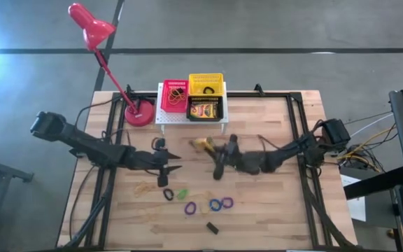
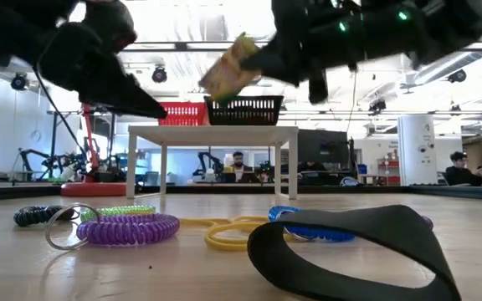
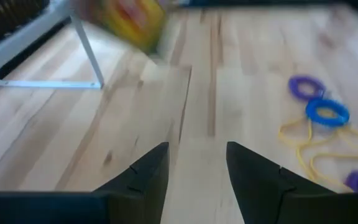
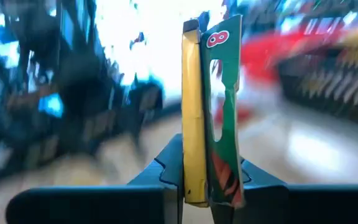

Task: Pick & Place Office Desk Supplies
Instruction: Put the crayon box into the black bin on the shelf

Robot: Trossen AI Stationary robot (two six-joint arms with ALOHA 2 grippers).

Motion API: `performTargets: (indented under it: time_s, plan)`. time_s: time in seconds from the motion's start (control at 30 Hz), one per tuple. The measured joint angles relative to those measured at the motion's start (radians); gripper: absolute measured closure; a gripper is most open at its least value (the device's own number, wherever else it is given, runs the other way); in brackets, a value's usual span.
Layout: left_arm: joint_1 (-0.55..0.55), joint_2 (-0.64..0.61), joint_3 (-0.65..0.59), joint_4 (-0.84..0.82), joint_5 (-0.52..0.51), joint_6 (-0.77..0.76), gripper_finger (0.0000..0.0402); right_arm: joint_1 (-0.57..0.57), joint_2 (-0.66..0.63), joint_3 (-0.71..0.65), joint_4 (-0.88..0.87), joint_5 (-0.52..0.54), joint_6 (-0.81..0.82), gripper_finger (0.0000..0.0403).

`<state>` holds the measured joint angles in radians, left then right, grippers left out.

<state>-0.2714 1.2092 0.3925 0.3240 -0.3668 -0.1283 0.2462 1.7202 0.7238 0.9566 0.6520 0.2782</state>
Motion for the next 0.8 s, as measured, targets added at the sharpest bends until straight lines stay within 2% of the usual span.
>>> performTargets:
  time_s: [0.13,0.23,0.33,0.4,0.5,0.67,0.8]
  plan:
    - [0.0,0.009,-0.122,0.268,0.0,0.0,0.0238,-0.08,-0.051,0.047,0.016,-0.008,-0.034,0.0369]
    - [0.0,0.011,-0.163,0.319,0.0,0.0,0.0238,-0.142,-0.06,0.11,-0.043,0.021,-0.018,0.0369]
    - [-0.002,0.02,-0.171,0.328,0.0,-0.003,0.0238,-0.197,-0.071,0.187,-0.176,0.108,0.021,0.0369]
    - [-0.003,0.036,-0.165,0.334,0.001,-0.008,0.0238,-0.224,-0.07,0.235,-0.333,0.197,0.06,0.0369]
    - [-0.007,0.053,-0.163,0.334,0.0,-0.009,0.0238,-0.261,-0.058,0.321,-0.562,0.234,0.143,0.0369]
    - [-0.012,0.07,-0.161,0.336,-0.004,-0.01,0.0238,-0.302,-0.032,0.437,-0.813,0.212,0.286,0.0366]
    - [-0.012,0.081,-0.163,0.337,-0.008,-0.01,0.0239,-0.323,-0.002,0.496,-0.85,0.107,0.299,0.0353]
